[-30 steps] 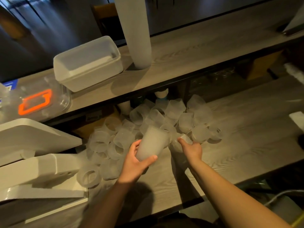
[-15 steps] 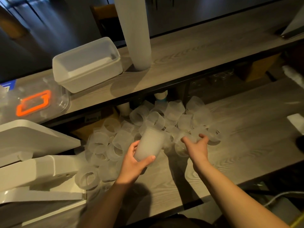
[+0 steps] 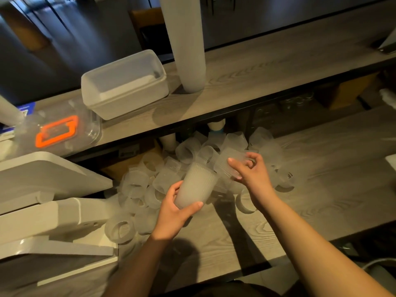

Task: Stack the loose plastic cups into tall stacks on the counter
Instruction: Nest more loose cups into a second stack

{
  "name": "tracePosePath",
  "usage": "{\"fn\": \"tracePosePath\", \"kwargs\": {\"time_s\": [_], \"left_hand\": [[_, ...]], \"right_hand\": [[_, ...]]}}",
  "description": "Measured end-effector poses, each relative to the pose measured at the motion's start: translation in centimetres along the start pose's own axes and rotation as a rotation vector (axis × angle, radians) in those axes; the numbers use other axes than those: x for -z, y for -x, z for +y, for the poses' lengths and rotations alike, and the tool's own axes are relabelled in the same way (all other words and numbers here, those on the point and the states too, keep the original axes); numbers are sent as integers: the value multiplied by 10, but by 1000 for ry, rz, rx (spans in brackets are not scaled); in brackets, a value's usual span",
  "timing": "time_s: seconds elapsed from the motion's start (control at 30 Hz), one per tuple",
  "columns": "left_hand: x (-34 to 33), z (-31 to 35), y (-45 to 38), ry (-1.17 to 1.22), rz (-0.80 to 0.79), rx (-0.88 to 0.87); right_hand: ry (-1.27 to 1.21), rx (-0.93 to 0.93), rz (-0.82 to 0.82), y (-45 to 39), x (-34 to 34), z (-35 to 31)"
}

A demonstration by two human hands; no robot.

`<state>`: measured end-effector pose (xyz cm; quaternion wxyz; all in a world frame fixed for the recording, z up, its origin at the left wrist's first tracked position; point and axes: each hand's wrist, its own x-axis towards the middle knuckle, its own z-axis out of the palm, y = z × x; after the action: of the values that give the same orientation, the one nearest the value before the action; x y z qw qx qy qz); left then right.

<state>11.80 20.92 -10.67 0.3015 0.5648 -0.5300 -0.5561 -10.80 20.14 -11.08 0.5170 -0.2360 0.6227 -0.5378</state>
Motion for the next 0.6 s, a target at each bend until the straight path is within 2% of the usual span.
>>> {"fn": "tracePosePath", "kwargs": {"time_s": [0.13, 0.4, 0.6], "left_hand": [[6, 0, 3, -53, 8, -16], [10, 0, 10, -111, -12, -48], [11, -1, 14, -108, 6, -41]], "right_hand": [[166, 137, -73, 0, -6, -5], [384, 234, -168, 4, -15, -13], [388, 265, -209, 7, -23, -16]]}}
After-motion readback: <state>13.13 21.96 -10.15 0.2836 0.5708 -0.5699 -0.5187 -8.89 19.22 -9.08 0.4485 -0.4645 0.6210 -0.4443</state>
